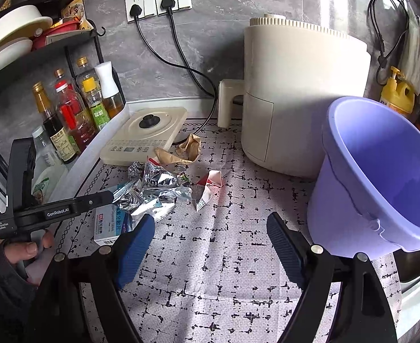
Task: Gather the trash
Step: 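Grasp a silver foil packet with the left tool while the right tool grasps a pink paper scrap, then carry the pink paper scrap into the bucket and open the right tool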
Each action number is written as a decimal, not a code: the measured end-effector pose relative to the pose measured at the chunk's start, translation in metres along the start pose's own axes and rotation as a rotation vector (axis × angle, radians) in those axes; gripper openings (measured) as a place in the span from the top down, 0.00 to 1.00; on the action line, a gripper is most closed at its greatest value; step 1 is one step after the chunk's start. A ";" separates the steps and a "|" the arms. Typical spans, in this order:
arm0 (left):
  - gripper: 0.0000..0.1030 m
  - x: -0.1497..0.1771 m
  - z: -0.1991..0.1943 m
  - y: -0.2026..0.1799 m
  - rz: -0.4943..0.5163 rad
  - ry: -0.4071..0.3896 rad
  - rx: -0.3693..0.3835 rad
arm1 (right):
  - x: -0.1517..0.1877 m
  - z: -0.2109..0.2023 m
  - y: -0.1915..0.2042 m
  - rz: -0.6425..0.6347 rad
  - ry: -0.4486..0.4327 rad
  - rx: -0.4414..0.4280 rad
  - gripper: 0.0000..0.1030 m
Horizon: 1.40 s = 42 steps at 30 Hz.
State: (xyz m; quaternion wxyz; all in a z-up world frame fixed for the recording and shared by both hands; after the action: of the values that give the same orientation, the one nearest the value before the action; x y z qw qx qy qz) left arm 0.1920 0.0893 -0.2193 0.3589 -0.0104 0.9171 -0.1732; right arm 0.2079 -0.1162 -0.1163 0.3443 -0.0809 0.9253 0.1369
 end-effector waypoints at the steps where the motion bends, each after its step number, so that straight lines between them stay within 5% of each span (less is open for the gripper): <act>1: 0.69 0.000 0.005 0.000 0.000 0.010 0.006 | -0.001 0.002 0.000 0.006 -0.001 0.003 0.23; 5: 0.99 0.003 0.017 0.002 0.001 0.036 0.020 | -0.006 0.017 0.001 0.024 0.007 0.006 0.23; 17: 0.99 -0.020 -0.028 0.008 0.036 -0.114 0.025 | -0.019 0.093 0.004 0.041 0.087 0.030 0.37; 25: 0.99 -0.026 -0.021 0.030 -0.022 -0.134 0.001 | -0.025 0.142 -0.001 0.044 0.160 0.054 0.42; 28: 0.99 -0.028 -0.022 0.032 -0.024 -0.142 -0.001 | -0.022 0.153 -0.005 0.060 0.204 0.050 0.70; 29: 0.99 -0.029 -0.023 0.031 -0.022 -0.144 -0.004 | -0.021 0.154 -0.006 0.072 0.212 0.035 0.79; 32: 0.99 -0.032 -0.029 0.028 -0.012 -0.159 -0.006 | -0.021 0.149 -0.005 0.071 0.201 0.032 0.82; 42: 0.99 -0.050 -0.056 -0.004 0.062 -0.210 0.016 | -0.027 0.089 -0.003 0.058 0.099 0.002 0.84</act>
State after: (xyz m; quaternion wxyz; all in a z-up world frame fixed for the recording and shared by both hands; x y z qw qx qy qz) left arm 0.1914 0.1098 -0.1471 0.4585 0.0025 0.8728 -0.1673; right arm 0.2839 -0.0897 -0.1633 0.2941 -0.0606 0.9432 0.1418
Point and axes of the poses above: each gripper's, at about its wrist camera, not at the fingertips, and z roughly the way its jaws point, y to its left, x to its underside, the point moved 8 cm from there along z, roughly the way its jaws point, and after that the axes turned 14 degrees about z, right-handed, at the moved point
